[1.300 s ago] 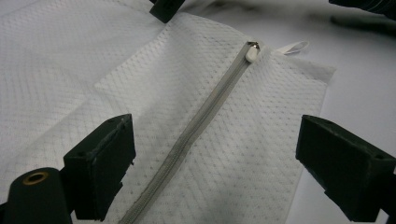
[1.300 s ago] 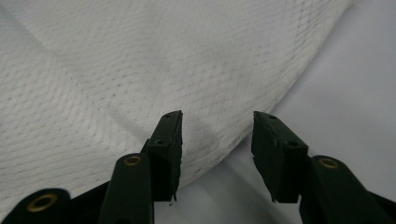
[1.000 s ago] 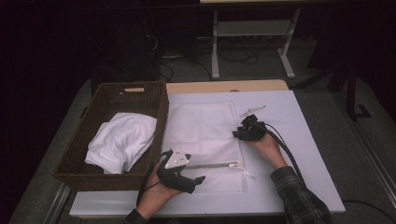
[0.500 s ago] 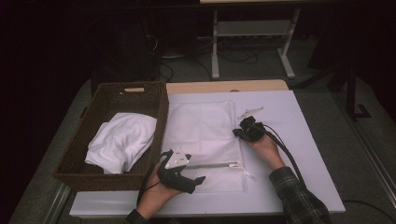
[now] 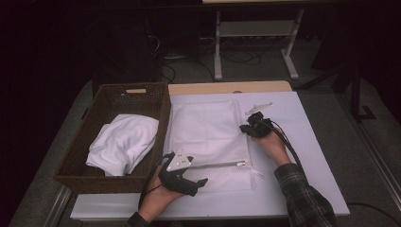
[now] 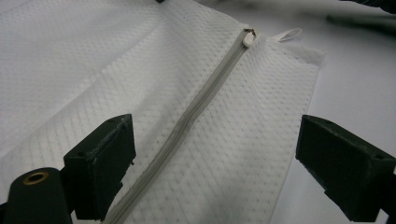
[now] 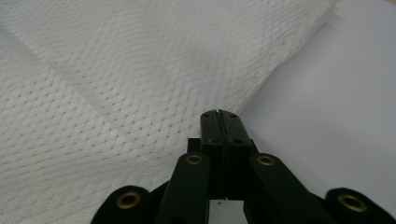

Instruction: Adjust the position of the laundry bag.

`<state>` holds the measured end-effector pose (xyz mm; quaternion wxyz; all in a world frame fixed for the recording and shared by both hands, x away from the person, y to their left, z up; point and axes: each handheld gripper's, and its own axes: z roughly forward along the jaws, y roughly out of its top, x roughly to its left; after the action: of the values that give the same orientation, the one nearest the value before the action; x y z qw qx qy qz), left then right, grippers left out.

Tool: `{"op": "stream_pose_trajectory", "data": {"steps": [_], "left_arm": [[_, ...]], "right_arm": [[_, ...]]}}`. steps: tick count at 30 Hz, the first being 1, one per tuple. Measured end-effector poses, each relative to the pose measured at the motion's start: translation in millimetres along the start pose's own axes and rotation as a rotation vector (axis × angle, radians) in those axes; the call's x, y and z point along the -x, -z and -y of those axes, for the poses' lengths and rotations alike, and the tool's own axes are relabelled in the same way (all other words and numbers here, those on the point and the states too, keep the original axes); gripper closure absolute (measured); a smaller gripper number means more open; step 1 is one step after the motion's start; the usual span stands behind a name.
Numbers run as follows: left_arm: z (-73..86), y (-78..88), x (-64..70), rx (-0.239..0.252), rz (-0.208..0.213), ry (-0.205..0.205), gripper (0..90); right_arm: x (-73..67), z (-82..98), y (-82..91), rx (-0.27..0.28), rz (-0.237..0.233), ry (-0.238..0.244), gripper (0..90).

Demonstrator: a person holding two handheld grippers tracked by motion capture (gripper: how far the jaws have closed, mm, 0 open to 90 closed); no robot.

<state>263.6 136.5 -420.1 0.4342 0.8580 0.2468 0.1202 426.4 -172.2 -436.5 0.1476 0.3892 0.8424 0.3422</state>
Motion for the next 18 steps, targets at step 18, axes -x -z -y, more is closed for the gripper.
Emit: {"op": "stream_pose_trajectory", "data": {"steps": [18], "left_arm": [[0.8,-0.1,-0.3,0.006,-0.001,0.004,11.3]], "right_arm": [[22.1,-0.6,3.9,-0.013,0.040,-0.023,88.9]]}}
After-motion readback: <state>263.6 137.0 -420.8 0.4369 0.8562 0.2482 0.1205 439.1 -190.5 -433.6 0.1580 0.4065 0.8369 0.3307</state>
